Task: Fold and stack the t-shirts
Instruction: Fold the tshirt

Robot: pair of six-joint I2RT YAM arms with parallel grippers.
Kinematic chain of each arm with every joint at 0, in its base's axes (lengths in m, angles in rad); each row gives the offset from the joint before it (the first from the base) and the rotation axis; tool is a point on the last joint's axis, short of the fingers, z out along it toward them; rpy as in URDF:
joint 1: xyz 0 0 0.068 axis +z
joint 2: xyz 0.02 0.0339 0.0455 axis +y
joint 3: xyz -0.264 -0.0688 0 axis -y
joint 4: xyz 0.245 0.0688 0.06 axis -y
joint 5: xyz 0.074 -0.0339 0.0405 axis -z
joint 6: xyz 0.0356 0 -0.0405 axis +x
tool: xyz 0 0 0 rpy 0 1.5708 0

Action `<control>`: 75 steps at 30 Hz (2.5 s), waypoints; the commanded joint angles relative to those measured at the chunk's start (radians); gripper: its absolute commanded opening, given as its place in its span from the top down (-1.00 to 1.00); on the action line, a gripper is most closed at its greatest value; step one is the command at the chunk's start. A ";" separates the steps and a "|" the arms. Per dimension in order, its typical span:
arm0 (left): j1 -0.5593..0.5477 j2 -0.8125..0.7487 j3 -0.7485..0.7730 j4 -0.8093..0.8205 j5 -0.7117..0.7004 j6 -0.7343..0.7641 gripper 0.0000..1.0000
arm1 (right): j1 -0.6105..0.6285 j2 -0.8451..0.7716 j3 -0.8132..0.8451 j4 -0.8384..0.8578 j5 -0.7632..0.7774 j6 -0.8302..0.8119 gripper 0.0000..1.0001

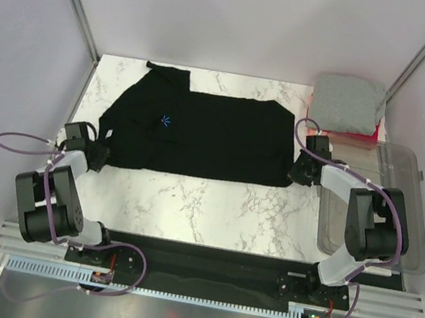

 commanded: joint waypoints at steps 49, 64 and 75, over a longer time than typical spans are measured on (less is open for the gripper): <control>0.313 -0.666 0.217 -0.690 0.186 0.171 -0.99 | 0.001 -0.762 -0.217 -0.473 -0.110 0.167 -0.54; -0.265 0.226 0.803 -0.286 0.026 0.394 -0.92 | 0.269 -0.726 -0.254 -0.111 0.056 0.181 -0.55; -0.334 1.023 1.567 -0.271 0.167 0.557 -0.85 | 0.428 -0.903 -0.663 0.463 0.020 0.218 -0.56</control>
